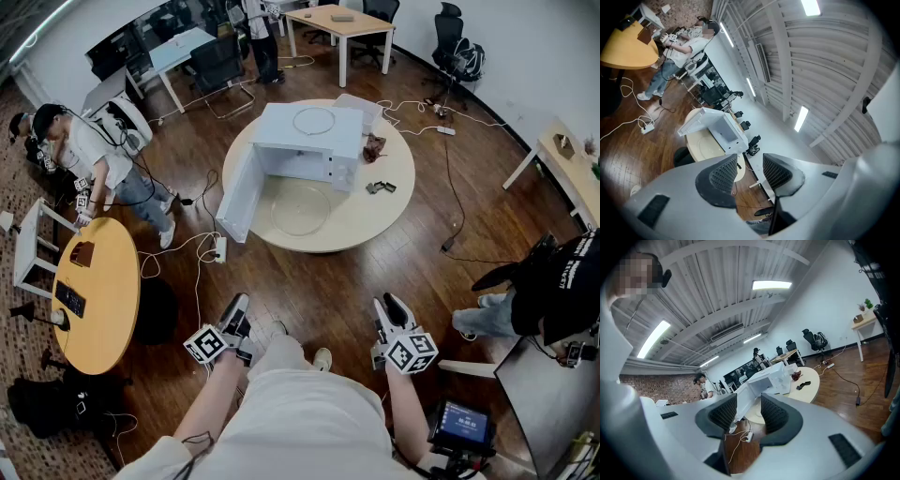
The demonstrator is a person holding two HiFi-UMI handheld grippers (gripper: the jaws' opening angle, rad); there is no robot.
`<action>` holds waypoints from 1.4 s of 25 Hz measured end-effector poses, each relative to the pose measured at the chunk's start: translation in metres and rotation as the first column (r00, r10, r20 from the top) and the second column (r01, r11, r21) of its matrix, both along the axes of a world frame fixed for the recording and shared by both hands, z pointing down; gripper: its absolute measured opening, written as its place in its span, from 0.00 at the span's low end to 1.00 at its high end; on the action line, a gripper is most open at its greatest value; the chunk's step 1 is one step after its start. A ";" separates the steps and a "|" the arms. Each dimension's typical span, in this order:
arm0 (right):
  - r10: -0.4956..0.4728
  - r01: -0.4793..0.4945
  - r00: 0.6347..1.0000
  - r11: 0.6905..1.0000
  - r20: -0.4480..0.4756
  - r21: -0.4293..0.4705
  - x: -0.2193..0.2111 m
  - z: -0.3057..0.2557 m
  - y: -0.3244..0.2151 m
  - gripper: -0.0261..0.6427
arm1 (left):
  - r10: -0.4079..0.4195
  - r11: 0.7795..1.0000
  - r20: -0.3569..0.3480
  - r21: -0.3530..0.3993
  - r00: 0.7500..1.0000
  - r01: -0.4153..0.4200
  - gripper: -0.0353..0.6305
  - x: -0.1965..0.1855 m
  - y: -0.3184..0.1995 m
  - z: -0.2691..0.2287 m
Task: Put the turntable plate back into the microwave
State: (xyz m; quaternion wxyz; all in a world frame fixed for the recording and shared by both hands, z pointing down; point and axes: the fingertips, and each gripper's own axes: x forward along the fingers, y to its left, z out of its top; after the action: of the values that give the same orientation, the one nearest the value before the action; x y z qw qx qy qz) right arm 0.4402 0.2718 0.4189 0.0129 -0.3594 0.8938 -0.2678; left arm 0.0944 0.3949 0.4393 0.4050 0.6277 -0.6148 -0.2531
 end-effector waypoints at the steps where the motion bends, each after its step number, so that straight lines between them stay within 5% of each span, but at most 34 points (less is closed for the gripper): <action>1: -0.001 0.001 1.000 1.000 -0.001 0.000 -0.001 0.001 -0.001 0.28 | -0.001 1.000 -0.011 0.003 1.000 0.001 0.31 0.000 -0.002 0.001; 21: 0.020 -0.021 0.999 0.999 -0.028 -0.032 -0.027 0.008 -0.066 0.28 | 0.029 1.000 -0.025 0.006 0.999 -0.029 0.31 -0.031 -0.087 0.011; 35: -0.020 0.014 0.998 0.997 -0.067 -0.078 -0.091 0.021 -0.149 0.28 | 0.039 0.995 0.015 -0.092 0.999 -0.037 0.31 -0.077 -0.158 0.029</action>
State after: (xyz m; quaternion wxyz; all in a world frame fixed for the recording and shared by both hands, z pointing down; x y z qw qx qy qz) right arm 0.3488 0.1224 0.4398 -0.0336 -0.3609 0.8857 -0.2900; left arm 0.0179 0.2368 0.4679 0.4328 0.6222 -0.6172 -0.2115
